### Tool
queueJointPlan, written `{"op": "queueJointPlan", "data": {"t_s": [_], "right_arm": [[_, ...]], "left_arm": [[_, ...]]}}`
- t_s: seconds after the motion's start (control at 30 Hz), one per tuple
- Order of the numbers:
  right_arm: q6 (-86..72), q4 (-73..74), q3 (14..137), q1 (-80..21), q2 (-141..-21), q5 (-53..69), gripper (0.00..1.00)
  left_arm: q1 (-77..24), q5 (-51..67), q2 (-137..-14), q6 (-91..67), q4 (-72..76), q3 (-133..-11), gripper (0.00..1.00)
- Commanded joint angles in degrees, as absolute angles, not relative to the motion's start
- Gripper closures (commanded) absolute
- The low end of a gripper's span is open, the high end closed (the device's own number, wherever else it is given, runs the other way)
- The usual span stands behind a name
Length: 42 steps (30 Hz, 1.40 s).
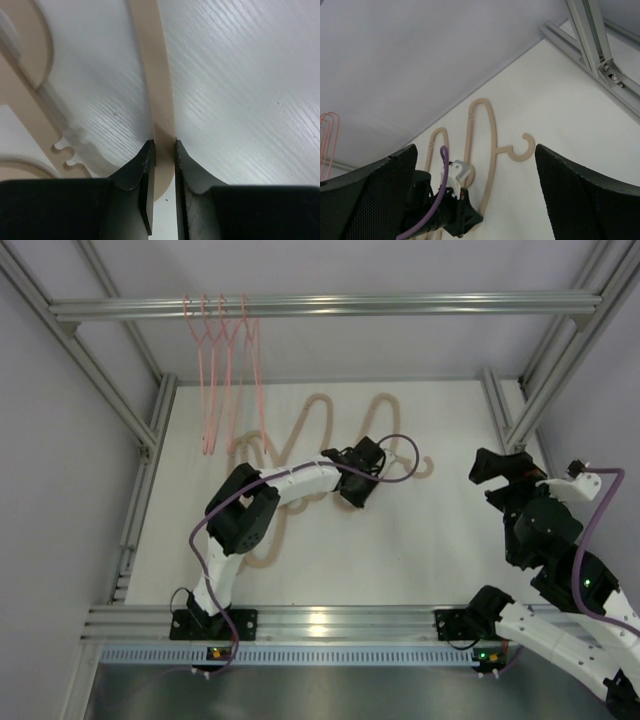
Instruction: Organize the hangers
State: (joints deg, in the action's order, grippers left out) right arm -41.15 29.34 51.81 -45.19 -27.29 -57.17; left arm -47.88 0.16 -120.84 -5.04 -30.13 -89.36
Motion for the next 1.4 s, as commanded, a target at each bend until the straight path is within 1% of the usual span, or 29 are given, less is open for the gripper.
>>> {"op": "queueJointPlan", "data": {"t_s": [0.0,0.2,0.33,0.43,0.6,0.73,0.87,0.93,1.03,1.13,1.37], "right_arm": [[-40.61,29.53,52.20,-44.74,-26.54,-57.48,0.03],[-40.08,29.53,52.91,-44.74,-26.72,-56.78,0.03],[-38.33,29.53,54.22,-44.74,-26.81,-57.74,0.03],[-36.48,29.53,56.42,-44.74,-27.24,-58.79,0.03],[-34.11,29.44,59.58,-44.74,-27.95,-59.41,0.02],[-32.52,29.53,61.17,-44.74,-28.65,-59.59,0.02],[-31.29,29.53,62.66,-44.74,-29.44,-59.68,0.02],[-30.68,29.44,63.54,-44.74,-30.14,-59.94,0.02],[-30.06,29.53,64.77,-44.74,-31.20,-59.94,0.02],[-29.88,29.62,65.65,-44.74,-32.08,-59.50,0.02],[-30.32,29.62,66.18,-44.82,-33.66,-58.97,0.02]], "left_arm": [[-48.78,5.88,-115.41,-7.02,-30.85,-87.28,1.00],[-49.66,13.25,-107.68,-10.27,-30.50,-86.49,1.00],[-49.66,17.65,-100.92,-13.97,-27.61,-84.56,1.00],[-49.57,19.86,-96.61,-17.83,-24.09,-81.92,1.00],[-47.91,24.16,-89.75,-26.78,-13.57,-74.47,1.00],[-47.73,24.35,-82.82,-32.95,-6.08,-69.71,1.00],[-47.29,21.37,-76.74,-39.62,0.34,-64.61,1.00],[-47.20,20.92,-72.97,-41.65,5.51,-61.28,1.00],[-47.20,18.11,-68.23,-44.29,9.38,-58.54,1.00],[-47.02,17.49,-64.53,-45.61,11.59,-55.90,1.00],[-46.85,17.14,-59.95,-46.23,12.13,-56.25,1.00]]}}
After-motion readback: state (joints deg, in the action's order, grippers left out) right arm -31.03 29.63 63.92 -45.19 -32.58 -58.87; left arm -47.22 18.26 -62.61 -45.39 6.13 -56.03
